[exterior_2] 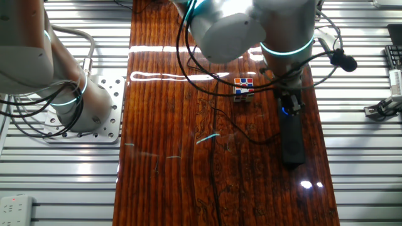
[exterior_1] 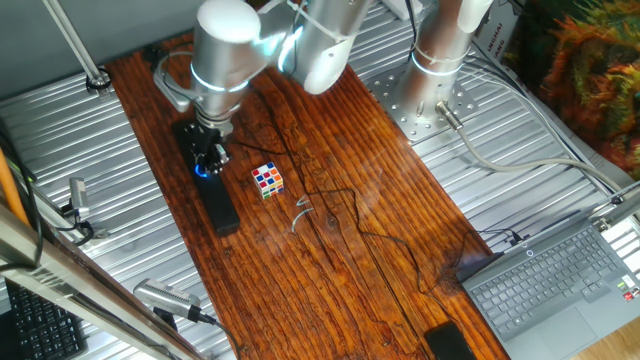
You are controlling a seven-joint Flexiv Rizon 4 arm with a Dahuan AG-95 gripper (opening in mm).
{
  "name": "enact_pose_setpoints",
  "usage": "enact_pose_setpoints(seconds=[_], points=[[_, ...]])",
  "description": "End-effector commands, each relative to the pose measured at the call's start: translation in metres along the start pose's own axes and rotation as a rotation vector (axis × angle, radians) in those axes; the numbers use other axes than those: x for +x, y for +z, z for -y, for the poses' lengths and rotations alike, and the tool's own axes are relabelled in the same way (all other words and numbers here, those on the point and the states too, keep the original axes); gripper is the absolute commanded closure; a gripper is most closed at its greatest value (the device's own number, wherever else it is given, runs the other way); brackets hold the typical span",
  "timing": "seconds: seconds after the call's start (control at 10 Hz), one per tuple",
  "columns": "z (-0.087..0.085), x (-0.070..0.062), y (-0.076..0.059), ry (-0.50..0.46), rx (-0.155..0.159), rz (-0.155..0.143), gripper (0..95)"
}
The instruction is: Turn the knob to increase the volume of the speaker
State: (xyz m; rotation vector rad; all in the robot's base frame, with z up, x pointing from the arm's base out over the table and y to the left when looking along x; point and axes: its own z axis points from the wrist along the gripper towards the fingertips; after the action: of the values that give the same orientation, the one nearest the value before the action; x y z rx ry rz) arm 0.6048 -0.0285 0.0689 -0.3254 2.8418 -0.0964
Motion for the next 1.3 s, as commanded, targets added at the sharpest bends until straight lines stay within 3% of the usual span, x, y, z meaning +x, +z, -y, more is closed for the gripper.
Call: enact_pose_setpoints(seconds=[0.1, 0.3, 0.6, 0.8, 1.0, 1.1, 1.2, 1.3], points=[[-0.0061, -0.0027, 0.001, 0.018, -0.013, -0.001, 95.0], [-0.006, -0.0028, 0.0015, 0.028, 0.002, 0.007, 95.0], [-0.0055, -0.0027, 0.0011, 0.028, 0.059, 0.006, 95.0], [-0.005, -0.0034, 0.0006, 0.053, 0.006, 0.011, 95.0], [-0.0052, -0.0045, 0.0003, 0.034, 0.006, -0.007, 95.0], [-0.0049, -0.0046, 0.0009, -0.008, 0.003, -0.009, 38.0], [-0.0048, -0.0046, 0.0012, -0.017, 0.003, -0.011, 19.0], [-0.0047, -0.0046, 0.0014, -0.022, 0.004, -0.012, 19.0]])
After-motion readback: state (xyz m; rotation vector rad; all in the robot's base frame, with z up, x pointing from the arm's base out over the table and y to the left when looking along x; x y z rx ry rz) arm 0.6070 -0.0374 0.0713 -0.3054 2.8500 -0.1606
